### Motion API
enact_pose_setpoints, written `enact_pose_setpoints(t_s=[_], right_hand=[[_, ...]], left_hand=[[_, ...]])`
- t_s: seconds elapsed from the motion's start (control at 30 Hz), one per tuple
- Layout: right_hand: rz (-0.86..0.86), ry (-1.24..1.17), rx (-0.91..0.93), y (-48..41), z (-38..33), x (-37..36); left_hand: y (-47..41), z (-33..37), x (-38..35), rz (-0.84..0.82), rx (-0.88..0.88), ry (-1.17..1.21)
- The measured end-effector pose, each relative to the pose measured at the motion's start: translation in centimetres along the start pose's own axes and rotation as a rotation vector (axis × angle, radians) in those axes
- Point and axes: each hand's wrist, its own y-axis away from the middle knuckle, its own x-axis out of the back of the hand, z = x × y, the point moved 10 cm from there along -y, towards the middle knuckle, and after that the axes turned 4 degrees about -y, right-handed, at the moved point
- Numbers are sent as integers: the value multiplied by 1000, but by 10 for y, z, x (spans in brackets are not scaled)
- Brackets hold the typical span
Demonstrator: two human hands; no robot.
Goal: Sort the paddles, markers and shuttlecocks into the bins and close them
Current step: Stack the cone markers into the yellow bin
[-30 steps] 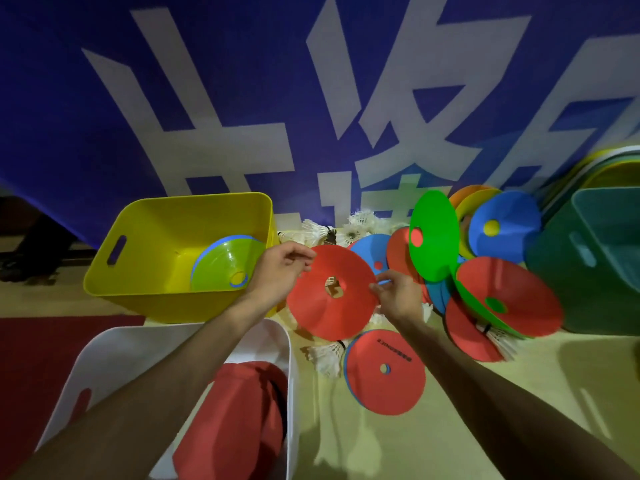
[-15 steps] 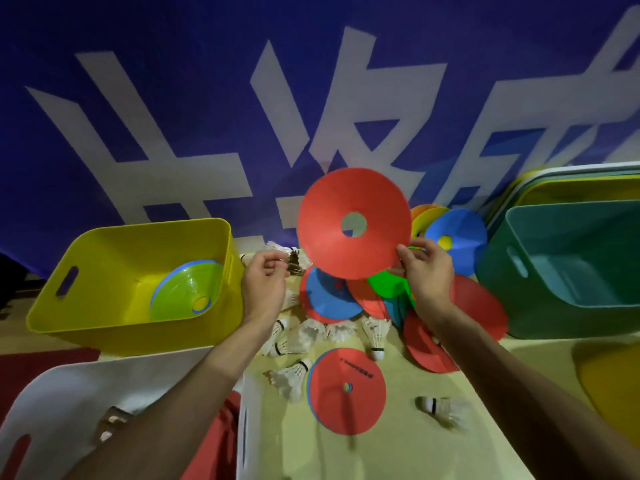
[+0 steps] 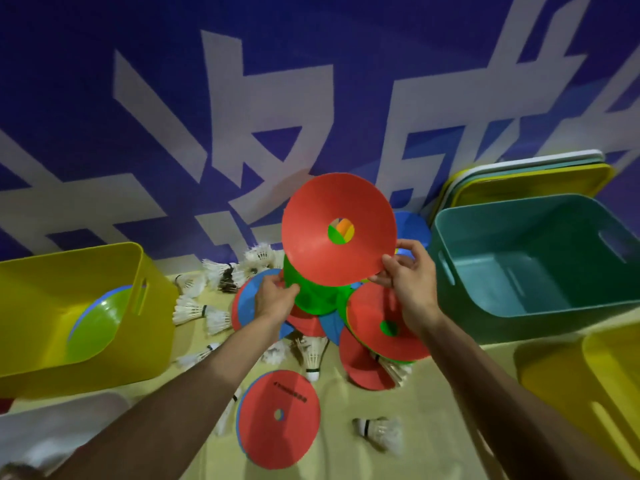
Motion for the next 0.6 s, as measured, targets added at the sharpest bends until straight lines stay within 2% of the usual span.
enact_pose_setpoints(t_s=[0.1, 0.2, 0.43, 0.6], right_hand=[[6, -14, -47, -5, 2, 12], [27, -68, -91, -4, 2, 19], [17, -305, -252, 1, 14, 0], [-44, -335, -291, 17, 22, -51]], left_hand=[[-7, 3, -7, 50, -32, -118], [-15, 2, -2, 79, -55, -135], [-2, 25, 47, 103, -139, 22], [7, 28, 116, 147, -157, 161]])
